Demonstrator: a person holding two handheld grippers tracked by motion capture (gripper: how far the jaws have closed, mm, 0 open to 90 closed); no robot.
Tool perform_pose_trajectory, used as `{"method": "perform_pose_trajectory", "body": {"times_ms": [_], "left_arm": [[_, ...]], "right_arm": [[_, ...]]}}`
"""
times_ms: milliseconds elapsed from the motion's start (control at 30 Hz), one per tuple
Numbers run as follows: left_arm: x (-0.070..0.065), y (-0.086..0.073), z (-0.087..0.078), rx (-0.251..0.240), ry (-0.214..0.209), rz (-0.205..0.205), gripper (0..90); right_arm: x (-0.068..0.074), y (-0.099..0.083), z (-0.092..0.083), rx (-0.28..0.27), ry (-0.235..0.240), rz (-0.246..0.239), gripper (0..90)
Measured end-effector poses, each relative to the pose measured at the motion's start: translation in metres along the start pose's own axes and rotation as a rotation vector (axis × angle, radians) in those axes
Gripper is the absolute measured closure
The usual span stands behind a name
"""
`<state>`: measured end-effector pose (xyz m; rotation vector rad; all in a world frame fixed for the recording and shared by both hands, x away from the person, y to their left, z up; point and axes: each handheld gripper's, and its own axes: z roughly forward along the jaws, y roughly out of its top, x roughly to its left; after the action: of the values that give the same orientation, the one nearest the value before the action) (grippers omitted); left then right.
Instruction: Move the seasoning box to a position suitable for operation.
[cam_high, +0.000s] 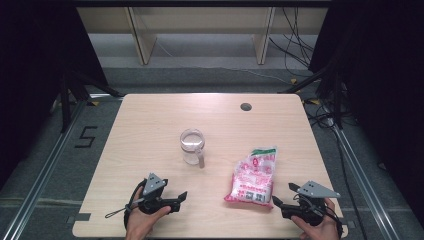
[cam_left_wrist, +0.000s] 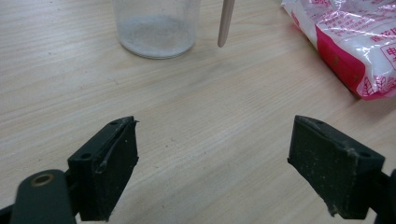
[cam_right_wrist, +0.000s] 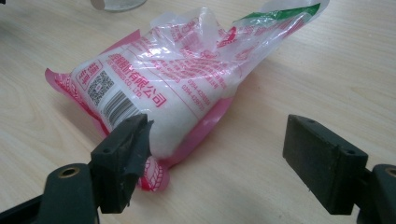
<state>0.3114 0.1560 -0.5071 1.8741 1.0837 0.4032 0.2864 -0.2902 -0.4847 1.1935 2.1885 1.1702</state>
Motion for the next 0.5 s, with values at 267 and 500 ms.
{"method": "perform_pose_trajectory", "body": {"times_ms": [267, 500], "left_arm": [[0.001, 0.003, 0.003, -0.009, 0.034, 0.015, 19.1], [0.007, 0.015, 0.015, -0.024, 0.036, -0.008, 21.5]], "right_arm": [[0.002, 0.000, -0.002, 0.012, 0.001, 0.028, 23.4], [0.001, 0.000, 0.002, 0.004, 0.019, -0.018, 23.8]]}}
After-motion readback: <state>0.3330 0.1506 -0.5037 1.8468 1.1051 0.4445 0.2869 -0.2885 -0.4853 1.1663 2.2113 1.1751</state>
